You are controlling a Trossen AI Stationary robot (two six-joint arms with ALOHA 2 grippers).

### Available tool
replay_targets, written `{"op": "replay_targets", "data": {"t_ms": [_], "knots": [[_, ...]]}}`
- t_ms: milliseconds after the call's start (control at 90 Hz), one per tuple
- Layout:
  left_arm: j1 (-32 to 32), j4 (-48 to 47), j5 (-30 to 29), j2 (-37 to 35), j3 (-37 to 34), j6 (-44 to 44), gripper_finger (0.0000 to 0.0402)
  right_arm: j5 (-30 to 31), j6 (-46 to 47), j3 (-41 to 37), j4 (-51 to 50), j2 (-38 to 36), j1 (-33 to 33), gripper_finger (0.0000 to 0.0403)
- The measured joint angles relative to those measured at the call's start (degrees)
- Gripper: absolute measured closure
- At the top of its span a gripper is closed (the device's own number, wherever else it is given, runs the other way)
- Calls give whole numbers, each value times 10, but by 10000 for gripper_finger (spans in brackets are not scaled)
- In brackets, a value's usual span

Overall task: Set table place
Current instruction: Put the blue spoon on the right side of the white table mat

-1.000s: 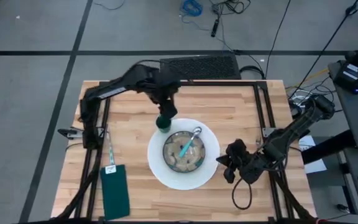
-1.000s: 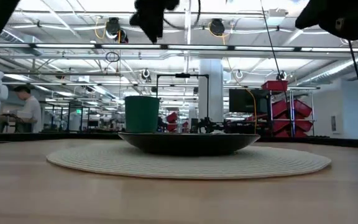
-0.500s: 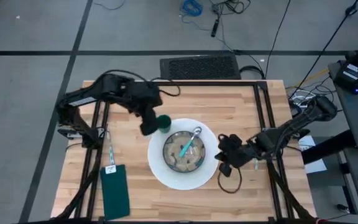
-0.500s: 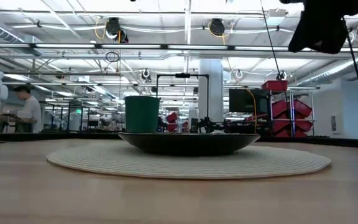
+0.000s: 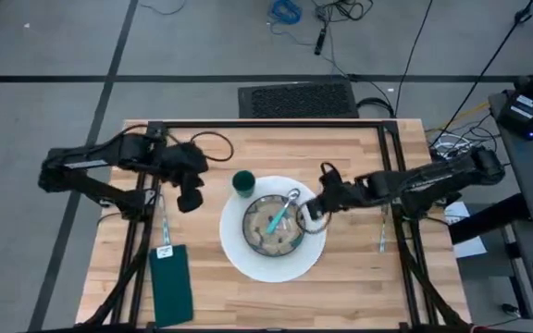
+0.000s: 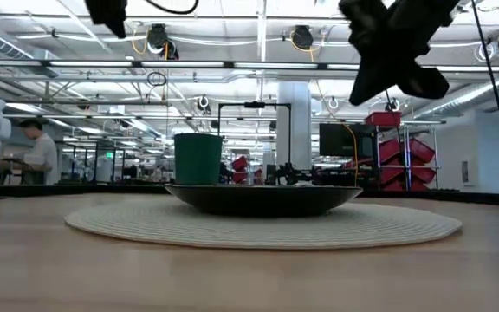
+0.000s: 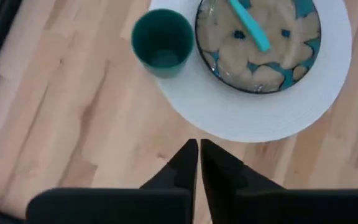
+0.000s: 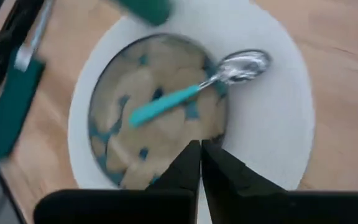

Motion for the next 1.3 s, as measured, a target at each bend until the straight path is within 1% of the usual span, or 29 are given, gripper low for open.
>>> {"op": "replay_targets", "data": {"t_ms": [56,178,244,400,544,689,967,1133,1300], "knots": [[0,23,9,-21,-31,0,394,-4,23,-7,3,6,-17,385],[0,71,21,-50,-76,5,393,-40,62,-39,29,18,-49,346],[0,98,17,-57,-89,13,393,-56,70,-68,93,20,-61,322],[0,169,9,-58,-101,37,393,-58,107,-146,259,21,-86,278],[0,221,9,-50,-104,35,393,-61,131,-205,341,36,-108,255],[0,246,9,-43,-105,20,393,-93,133,-239,441,67,-129,242],[0,248,9,-22,-105,19,393,-148,126,-240,559,155,-163,236],[0,249,9,-9,-105,5,393,-155,136,-240,572,187,-169,236],[0,248,9,3,-105,4,393,-162,139,-240,593,199,-169,236]]}}
